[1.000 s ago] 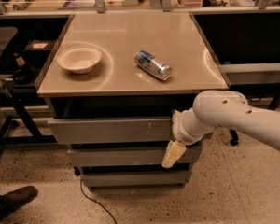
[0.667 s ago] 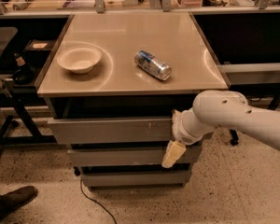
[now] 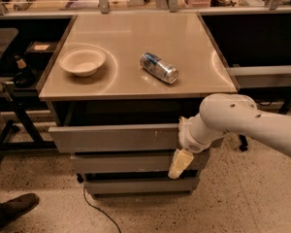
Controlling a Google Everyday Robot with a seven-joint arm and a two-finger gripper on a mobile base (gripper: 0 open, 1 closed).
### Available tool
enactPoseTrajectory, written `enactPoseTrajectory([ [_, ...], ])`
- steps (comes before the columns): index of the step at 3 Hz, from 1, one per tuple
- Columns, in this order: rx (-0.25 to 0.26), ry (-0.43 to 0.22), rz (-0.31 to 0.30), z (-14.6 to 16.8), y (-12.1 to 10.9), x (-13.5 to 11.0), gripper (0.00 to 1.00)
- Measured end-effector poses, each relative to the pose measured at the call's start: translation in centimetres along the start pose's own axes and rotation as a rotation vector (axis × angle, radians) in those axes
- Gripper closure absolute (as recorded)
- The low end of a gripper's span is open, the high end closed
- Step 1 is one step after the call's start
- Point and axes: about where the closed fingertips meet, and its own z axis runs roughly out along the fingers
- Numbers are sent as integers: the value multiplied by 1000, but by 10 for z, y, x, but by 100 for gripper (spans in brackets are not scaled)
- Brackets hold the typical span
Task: Open top drawer
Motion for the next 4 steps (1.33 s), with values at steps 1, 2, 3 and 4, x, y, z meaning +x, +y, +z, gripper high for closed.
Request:
enactPoseTrajectory([
  [1, 0, 0, 0, -1, 0, 0, 0],
  [2, -16, 8, 8, -5, 9, 2, 0],
  [3, -40, 22, 19, -13, 25, 8, 0],
  [4, -90, 57, 49, -39, 61, 21, 0],
])
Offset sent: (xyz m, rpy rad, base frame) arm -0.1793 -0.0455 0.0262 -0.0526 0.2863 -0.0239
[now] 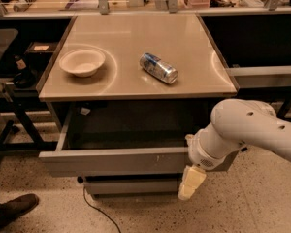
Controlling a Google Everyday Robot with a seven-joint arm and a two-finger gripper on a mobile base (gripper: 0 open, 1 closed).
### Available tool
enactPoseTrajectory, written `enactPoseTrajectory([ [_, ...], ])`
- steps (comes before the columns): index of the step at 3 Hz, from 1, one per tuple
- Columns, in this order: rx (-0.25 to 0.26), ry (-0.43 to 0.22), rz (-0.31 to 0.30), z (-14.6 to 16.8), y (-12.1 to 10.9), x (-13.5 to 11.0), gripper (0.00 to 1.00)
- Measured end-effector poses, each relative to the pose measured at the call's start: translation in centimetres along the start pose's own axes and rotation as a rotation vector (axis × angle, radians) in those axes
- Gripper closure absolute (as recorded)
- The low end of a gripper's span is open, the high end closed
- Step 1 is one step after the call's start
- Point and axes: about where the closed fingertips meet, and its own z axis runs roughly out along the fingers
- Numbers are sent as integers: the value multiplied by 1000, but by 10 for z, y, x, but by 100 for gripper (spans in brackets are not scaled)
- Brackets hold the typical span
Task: Open top drawer
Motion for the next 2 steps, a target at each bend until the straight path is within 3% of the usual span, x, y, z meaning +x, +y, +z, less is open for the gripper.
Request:
enactPoseTrajectory([
  [2, -9, 1, 4, 3, -1, 1, 0],
])
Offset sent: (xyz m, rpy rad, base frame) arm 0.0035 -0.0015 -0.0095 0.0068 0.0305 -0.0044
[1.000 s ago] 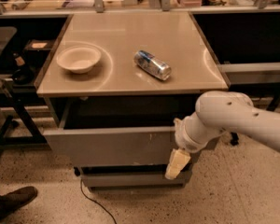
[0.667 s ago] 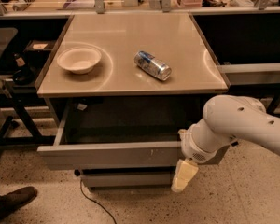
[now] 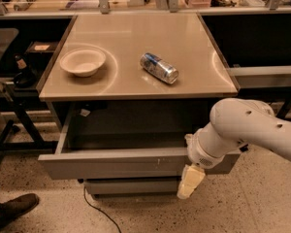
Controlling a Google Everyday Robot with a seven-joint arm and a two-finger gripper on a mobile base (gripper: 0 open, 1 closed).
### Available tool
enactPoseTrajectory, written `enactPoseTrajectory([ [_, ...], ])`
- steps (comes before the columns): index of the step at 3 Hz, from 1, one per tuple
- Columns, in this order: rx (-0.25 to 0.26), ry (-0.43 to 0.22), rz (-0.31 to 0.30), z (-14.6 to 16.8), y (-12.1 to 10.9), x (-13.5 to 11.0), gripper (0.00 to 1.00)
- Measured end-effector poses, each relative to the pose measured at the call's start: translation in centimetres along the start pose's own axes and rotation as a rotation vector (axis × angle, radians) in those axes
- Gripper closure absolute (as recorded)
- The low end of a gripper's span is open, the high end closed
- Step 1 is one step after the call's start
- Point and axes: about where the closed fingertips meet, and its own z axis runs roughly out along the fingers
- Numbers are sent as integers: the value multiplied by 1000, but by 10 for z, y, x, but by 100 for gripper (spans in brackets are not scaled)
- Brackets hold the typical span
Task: Open top drawer
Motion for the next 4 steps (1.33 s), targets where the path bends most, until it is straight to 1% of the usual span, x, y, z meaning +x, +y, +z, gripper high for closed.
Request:
enactPoseTrajectory([
  [1, -47, 35, 37, 2, 17, 17, 0],
  [2, -73, 56, 67, -2, 30, 27, 0],
  [3, -99, 86, 128, -23, 63, 46, 0],
  [4, -107, 96, 158, -33, 78, 52, 0],
])
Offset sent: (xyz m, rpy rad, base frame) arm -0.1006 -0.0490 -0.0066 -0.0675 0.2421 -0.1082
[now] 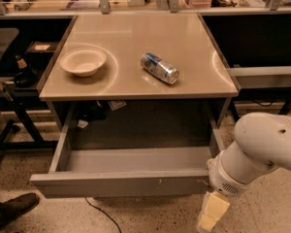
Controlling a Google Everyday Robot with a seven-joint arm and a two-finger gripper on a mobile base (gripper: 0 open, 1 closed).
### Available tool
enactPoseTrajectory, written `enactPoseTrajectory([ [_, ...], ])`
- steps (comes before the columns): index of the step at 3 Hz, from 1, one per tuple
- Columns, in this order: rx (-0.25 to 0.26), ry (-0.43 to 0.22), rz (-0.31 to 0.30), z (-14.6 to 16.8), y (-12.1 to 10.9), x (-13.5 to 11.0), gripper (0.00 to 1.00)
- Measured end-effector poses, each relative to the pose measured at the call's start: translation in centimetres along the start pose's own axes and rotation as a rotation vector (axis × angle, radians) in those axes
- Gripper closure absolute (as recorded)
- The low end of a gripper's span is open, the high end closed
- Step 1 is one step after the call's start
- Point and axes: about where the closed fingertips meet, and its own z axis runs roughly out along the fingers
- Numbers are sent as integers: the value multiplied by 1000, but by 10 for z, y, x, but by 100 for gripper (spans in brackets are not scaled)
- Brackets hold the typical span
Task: Open top drawer
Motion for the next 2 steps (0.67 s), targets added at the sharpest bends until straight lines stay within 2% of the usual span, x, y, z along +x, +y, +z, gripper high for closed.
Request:
enactPoseTrajectory([
  [1, -3, 16, 52, -15, 25, 16, 0],
  [2, -3, 16, 52, -15, 26, 16, 0],
])
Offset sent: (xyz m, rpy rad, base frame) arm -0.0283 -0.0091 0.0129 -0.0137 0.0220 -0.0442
